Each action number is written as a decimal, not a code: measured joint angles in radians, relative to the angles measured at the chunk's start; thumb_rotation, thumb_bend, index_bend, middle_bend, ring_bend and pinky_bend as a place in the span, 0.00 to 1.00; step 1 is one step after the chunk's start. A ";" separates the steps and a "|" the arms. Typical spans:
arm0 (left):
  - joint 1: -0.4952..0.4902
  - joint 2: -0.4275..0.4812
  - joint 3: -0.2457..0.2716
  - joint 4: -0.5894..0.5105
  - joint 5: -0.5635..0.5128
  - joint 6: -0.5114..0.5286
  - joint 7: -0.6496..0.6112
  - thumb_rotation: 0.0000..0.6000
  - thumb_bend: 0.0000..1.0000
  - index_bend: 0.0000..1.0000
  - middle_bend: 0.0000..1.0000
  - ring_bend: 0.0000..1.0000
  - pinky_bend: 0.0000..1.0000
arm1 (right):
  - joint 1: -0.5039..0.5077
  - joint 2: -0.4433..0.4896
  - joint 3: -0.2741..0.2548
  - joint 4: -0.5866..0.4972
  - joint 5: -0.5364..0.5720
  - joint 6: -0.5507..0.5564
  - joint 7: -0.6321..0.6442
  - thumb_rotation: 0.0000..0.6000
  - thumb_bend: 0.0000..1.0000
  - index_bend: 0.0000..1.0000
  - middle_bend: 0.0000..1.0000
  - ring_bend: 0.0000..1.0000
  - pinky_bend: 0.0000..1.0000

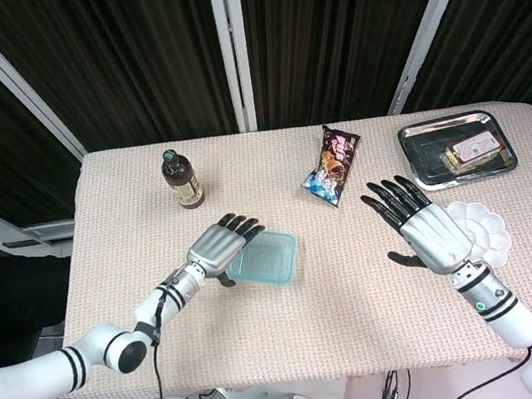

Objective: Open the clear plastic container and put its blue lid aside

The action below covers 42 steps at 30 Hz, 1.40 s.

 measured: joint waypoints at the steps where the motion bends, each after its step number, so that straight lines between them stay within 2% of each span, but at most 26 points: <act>1: -0.012 0.001 0.004 -0.001 -0.031 -0.003 0.009 1.00 0.00 0.03 0.00 0.00 0.02 | 0.001 -0.002 0.000 0.003 -0.001 -0.002 0.002 1.00 0.03 0.00 0.00 0.00 0.00; 7: -0.068 0.012 0.041 -0.011 -0.159 -0.009 0.037 1.00 0.00 0.03 0.00 0.00 0.04 | 0.011 -0.024 -0.003 0.025 -0.009 -0.021 0.017 1.00 0.03 0.00 0.00 0.00 0.00; 14: -0.120 0.004 0.082 -0.001 -0.233 -0.014 0.037 1.00 0.00 0.03 0.00 0.00 0.06 | 0.027 -0.053 -0.009 0.047 -0.020 -0.049 0.031 1.00 0.03 0.00 0.00 0.00 0.00; 17: -0.136 -0.002 0.094 0.009 -0.258 -0.014 0.031 1.00 0.00 0.04 0.05 0.01 0.09 | 0.036 -0.072 -0.013 0.057 -0.024 -0.063 0.037 1.00 0.03 0.00 0.00 0.00 0.00; 19: -0.144 -0.011 0.102 0.017 -0.276 -0.008 0.026 1.00 0.00 0.09 0.13 0.05 0.13 | 0.043 -0.089 -0.016 0.065 -0.028 -0.073 0.046 1.00 0.03 0.00 0.00 0.00 0.00; 22: -0.151 -0.027 0.108 0.025 -0.289 0.012 0.020 1.00 0.00 0.16 0.23 0.14 0.20 | 0.056 -0.132 -0.020 0.088 -0.037 -0.087 0.065 1.00 0.03 0.00 0.00 0.00 0.00; 25: -0.154 -0.044 0.112 0.027 -0.295 0.043 0.017 1.00 0.00 0.20 0.28 0.19 0.26 | 0.071 -0.194 -0.021 0.123 -0.052 -0.090 0.080 1.00 0.03 0.00 0.00 0.00 0.00; 29: -0.161 -0.062 0.120 0.021 -0.301 0.081 0.029 1.00 0.00 0.21 0.30 0.21 0.30 | 0.088 -0.307 -0.019 0.195 -0.076 -0.078 0.091 1.00 0.03 0.00 0.00 0.00 0.00; 35: -0.177 -0.089 0.128 -0.003 -0.317 0.122 0.056 1.00 0.00 0.21 0.30 0.21 0.30 | 0.108 -0.457 -0.016 0.337 -0.108 -0.043 0.087 1.00 0.03 0.00 0.00 0.00 0.00; 42: -0.187 -0.099 0.135 -0.012 -0.327 0.128 0.063 1.00 0.00 0.21 0.29 0.21 0.30 | 0.120 -0.564 -0.024 0.495 -0.131 0.001 0.113 1.00 0.03 0.00 0.00 0.00 0.00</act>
